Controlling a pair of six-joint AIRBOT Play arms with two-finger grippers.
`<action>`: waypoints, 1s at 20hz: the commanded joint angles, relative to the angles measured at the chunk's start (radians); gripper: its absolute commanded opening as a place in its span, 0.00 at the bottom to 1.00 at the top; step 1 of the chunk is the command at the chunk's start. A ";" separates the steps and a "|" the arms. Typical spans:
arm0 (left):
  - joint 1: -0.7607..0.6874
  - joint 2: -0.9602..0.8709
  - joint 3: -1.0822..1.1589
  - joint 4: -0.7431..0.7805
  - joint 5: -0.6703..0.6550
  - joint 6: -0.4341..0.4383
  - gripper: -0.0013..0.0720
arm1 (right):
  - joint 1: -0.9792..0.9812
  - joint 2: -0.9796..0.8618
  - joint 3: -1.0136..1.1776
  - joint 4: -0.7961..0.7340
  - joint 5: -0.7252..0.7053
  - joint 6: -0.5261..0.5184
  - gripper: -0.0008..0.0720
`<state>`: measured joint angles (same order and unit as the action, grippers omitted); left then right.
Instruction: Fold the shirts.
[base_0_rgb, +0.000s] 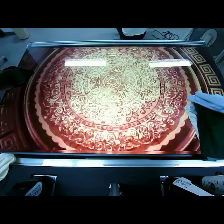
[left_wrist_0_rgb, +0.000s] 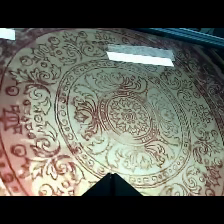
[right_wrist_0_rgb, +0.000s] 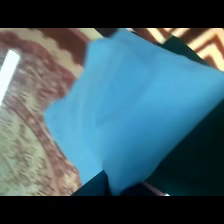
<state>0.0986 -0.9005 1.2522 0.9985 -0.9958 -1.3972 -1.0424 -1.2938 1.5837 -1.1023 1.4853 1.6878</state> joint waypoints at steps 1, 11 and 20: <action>-0.001 0.000 0.000 0.000 0.013 0.011 0.05 | -0.013 0.009 -0.059 -0.341 0.237 0.012 0.04; -0.003 0.002 0.000 0.000 0.013 0.010 0.05 | -0.013 0.019 -0.359 -0.454 0.001 0.006 0.23; -0.084 -0.130 0.137 0.287 0.006 -0.027 0.04 | 0.248 0.020 0.034 -0.344 -0.159 -0.108 0.87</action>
<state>0.0620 -0.9565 1.3128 1.0843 -0.9813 -1.3674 -0.9459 -1.2739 1.4593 -1.5047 1.4281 1.6272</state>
